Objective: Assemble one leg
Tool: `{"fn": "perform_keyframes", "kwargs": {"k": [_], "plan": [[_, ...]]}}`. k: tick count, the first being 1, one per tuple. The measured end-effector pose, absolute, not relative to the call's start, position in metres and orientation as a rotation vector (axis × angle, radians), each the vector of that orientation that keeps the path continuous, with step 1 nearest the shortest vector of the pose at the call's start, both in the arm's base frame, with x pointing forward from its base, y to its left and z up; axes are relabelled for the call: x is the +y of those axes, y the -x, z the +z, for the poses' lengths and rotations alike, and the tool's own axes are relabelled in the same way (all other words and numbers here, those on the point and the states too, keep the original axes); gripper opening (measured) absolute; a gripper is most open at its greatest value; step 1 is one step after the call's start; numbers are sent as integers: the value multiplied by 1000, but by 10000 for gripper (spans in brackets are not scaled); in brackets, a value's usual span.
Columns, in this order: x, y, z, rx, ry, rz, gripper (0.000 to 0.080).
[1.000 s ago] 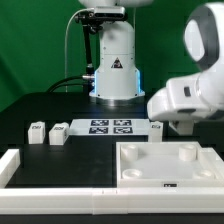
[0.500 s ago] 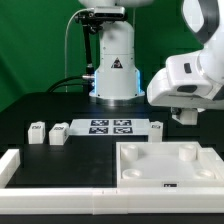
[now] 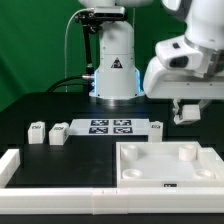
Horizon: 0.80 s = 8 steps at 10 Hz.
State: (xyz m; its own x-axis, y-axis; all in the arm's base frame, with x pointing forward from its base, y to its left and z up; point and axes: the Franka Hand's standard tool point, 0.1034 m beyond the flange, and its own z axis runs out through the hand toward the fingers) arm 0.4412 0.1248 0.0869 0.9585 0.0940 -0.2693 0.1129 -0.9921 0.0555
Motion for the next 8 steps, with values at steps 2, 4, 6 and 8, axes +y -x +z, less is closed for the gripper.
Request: {"fn": "perform_keyframes", "kwargs": {"k": [2, 4, 6, 8], "plan": [[110, -464, 108, 126, -3085, -233, 290], [100, -486, 112, 87, -3133, 70, 290], [110, -485, 112, 111, -3163, 378, 290], [108, -492, 96, 220, -3149, 561, 290]]}}
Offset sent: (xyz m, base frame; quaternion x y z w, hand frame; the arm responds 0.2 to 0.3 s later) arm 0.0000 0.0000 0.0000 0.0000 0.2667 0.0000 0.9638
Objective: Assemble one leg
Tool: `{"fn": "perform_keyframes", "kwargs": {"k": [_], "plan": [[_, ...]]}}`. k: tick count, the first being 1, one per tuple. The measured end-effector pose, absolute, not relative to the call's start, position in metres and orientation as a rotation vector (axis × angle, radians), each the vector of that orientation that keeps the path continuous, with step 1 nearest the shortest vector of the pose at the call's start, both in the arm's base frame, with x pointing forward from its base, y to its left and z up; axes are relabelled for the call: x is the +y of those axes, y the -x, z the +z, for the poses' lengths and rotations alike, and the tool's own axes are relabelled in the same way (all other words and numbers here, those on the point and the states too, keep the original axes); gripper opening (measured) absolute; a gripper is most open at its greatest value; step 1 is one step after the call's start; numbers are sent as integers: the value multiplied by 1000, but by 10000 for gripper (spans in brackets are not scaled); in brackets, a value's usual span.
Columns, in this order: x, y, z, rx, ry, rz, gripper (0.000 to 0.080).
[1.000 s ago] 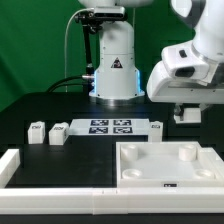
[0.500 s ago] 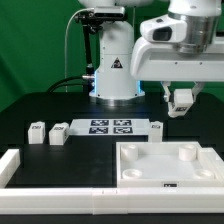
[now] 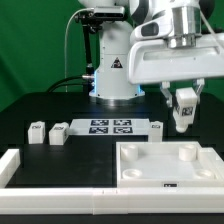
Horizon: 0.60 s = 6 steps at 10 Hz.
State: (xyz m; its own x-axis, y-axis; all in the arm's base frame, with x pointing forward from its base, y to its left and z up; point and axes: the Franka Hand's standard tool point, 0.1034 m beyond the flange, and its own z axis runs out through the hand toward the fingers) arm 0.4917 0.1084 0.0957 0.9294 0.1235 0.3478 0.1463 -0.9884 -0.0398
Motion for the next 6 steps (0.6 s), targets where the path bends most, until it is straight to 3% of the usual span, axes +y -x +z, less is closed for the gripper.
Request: {"fn": "perform_keyframes", "kwargs": {"k": [2, 6], "plan": [[114, -524, 87, -315, 3014, -570, 290], [126, -578, 100, -393, 2997, -635, 290]]}}
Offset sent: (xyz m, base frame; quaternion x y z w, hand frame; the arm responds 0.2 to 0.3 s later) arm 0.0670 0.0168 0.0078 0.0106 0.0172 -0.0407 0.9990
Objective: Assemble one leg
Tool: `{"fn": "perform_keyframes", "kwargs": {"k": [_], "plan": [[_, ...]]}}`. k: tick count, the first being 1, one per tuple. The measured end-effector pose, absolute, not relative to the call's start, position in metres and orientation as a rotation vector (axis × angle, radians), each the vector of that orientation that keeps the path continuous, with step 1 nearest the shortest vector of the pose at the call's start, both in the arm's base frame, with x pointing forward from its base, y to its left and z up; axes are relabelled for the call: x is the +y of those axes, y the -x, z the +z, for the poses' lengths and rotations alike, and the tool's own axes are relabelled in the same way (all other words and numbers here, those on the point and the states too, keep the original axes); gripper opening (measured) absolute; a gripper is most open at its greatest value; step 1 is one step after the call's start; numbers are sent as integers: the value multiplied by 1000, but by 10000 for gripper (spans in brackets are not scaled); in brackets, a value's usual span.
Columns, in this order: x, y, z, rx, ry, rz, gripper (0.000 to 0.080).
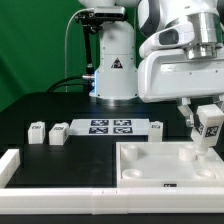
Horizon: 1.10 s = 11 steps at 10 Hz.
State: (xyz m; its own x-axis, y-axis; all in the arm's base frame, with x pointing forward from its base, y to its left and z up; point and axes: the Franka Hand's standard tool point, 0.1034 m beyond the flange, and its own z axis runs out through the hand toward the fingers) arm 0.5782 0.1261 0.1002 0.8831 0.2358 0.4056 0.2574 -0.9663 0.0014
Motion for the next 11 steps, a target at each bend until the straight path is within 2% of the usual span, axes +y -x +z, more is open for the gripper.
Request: {"fn": "perform_keyframes", "kwargs": {"k": [4, 5, 6, 7, 8, 11], "plan": [[126, -577, 99, -394, 2987, -667, 290], [125, -583, 105, -402, 2935, -836, 290], [118, -584, 101, -406, 2898, -953, 290], [116, -583, 89, -409, 2936, -853, 290], [118, -595, 97, -417, 2928, -882, 290], [118, -607, 96, -443, 2926, -898, 290]]}}
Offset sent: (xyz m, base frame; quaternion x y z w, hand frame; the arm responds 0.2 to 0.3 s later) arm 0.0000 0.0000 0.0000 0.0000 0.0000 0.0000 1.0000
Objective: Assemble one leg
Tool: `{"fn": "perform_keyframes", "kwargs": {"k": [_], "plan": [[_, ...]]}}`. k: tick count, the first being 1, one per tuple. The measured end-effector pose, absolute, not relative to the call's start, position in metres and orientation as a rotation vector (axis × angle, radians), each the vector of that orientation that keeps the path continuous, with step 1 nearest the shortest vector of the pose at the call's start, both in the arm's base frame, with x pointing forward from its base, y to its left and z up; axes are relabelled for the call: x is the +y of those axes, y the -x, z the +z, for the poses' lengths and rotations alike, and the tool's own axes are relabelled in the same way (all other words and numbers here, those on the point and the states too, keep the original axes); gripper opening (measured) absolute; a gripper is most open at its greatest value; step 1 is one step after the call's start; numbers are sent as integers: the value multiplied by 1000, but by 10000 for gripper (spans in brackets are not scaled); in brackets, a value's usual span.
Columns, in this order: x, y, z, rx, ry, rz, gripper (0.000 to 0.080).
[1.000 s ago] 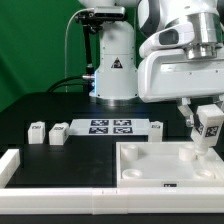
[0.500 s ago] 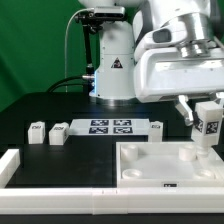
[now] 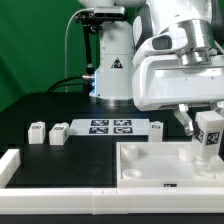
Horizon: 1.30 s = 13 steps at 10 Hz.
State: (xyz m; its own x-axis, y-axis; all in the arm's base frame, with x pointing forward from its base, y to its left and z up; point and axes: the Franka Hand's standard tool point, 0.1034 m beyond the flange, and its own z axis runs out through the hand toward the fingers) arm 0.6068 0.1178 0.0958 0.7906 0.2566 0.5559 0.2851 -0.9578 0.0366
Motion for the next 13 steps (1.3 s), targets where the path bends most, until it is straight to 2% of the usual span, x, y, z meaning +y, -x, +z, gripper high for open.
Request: {"fn": "perform_keyframes", "kwargs": {"k": [4, 7, 11, 13], "plan": [[116, -609, 85, -467, 2918, -925, 290], [118, -602, 69, -470, 2924, -894, 290], [119, -597, 67, -484, 2909, -935, 290], [118, -597, 65, -496, 2932, -870, 290]]}}
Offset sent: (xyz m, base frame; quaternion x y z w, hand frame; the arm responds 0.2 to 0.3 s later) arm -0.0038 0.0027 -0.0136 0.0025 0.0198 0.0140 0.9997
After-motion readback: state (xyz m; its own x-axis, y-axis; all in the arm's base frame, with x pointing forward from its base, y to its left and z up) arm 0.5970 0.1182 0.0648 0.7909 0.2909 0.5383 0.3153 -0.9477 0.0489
